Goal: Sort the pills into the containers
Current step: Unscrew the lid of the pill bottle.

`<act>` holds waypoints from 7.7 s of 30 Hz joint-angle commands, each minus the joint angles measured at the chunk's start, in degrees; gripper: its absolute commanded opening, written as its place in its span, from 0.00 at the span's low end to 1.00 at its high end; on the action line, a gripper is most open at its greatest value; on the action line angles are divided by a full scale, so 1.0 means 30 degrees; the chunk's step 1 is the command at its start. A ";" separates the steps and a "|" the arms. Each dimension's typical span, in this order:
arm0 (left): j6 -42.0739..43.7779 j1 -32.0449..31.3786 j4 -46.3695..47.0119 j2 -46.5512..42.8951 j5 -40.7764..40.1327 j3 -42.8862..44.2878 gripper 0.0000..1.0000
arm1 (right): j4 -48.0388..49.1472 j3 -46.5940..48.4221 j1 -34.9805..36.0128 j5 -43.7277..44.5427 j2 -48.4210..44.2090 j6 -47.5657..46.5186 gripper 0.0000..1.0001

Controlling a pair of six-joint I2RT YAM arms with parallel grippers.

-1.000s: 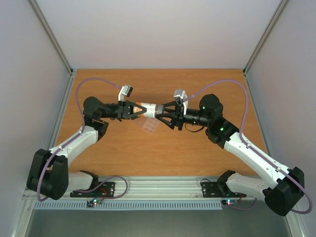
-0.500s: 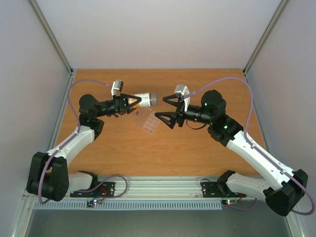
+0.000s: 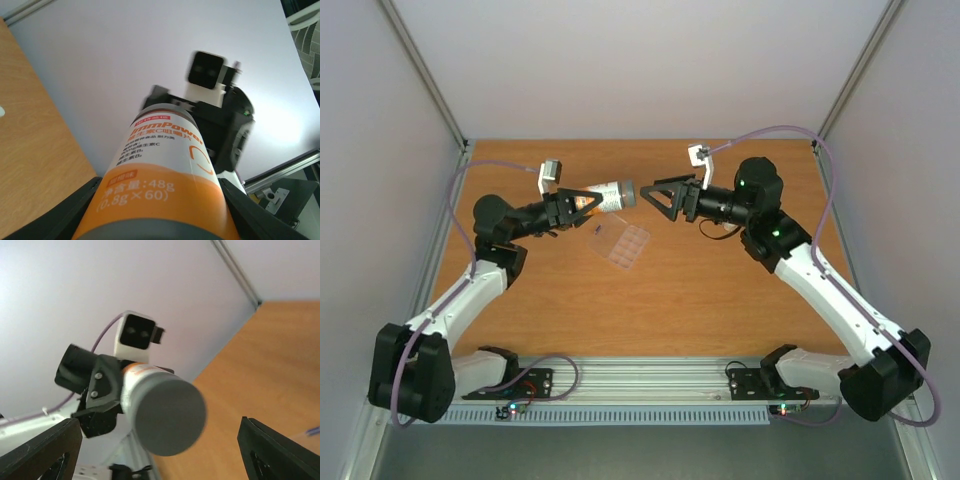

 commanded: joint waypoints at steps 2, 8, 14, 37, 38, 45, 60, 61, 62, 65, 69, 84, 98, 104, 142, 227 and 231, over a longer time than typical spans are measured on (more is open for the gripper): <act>0.1031 -0.0147 0.1512 -0.0971 -0.0406 -0.0126 0.09 | 0.1641 0.0187 -0.0448 -0.2368 0.1542 0.8061 0.87; 0.2829 -0.0427 -0.0624 -0.1367 -0.0460 0.0158 0.09 | 0.2321 0.1089 -0.0492 -0.3215 0.2451 1.0764 0.86; 0.3247 -0.0551 -0.0833 -0.1154 -0.0501 0.0389 0.09 | 0.2375 0.1597 -0.0477 -0.3802 0.2979 1.1647 0.86; 0.3241 -0.0651 -0.0286 -0.0487 -0.0512 0.0735 0.09 | -0.0786 0.2062 -0.1033 -0.3417 0.3202 0.9531 0.83; 0.3255 -0.0644 -0.0280 -0.0483 -0.0512 0.0735 0.09 | -0.0846 0.2029 -0.1144 -0.3292 0.3073 0.9453 0.83; 0.2985 -0.0694 0.0208 -0.0200 -0.0575 0.0764 0.09 | -0.0493 0.1459 -0.1298 -0.3762 0.3107 0.9622 0.81; 0.2960 -0.1365 0.0299 0.0479 -0.0917 0.1348 0.09 | 0.0228 0.1101 -0.1188 -0.4720 0.3506 1.0219 0.78; 0.2978 -0.1422 0.0273 0.0509 -0.0951 0.1349 0.09 | 0.0229 0.1114 -0.1160 -0.4758 0.3507 1.0253 0.77; 0.2991 -0.1480 0.0262 0.0538 -0.0999 0.1350 0.09 | 0.0229 0.1105 -0.1152 -0.4792 0.3518 1.0294 0.75; 0.3036 -0.1607 0.0251 0.0597 -0.1126 0.1360 0.09 | 0.0229 0.1121 -0.1148 -0.4913 0.3449 1.0352 0.65; 0.3110 -0.1668 0.0265 0.0659 -0.1352 0.1379 0.09 | 0.0229 0.1010 -0.1111 -0.5002 0.3338 1.0200 0.47; -0.2599 -0.1727 0.5886 0.1538 -0.2937 0.0316 0.08 | -0.2473 0.2231 -0.1078 -0.3188 0.2031 -0.0398 0.19; -0.5624 -0.1737 0.8649 0.1654 -0.3851 -0.0242 0.08 | -0.0889 0.0604 -0.1063 -0.2264 0.0463 -0.5353 0.19; -0.6318 -0.1732 0.9839 0.1820 -0.4212 -0.0756 0.08 | -0.0696 0.0350 -0.1040 -0.1758 0.0216 -0.6294 0.20; -0.8454 -0.1765 1.2147 0.3136 -0.4106 -0.0540 0.08 | -0.1998 0.1286 -0.0214 -0.0373 0.0514 -0.8230 0.76; -1.1850 -0.1698 1.5323 0.4346 -0.4502 0.0505 0.05 | -0.2154 0.3166 -0.1268 -0.2229 0.1956 -0.8488 0.22; -1.1782 -0.1700 1.5089 0.4238 -0.4482 0.0478 0.05 | -0.2203 0.3127 -0.1236 -0.2214 0.1945 -0.8686 0.24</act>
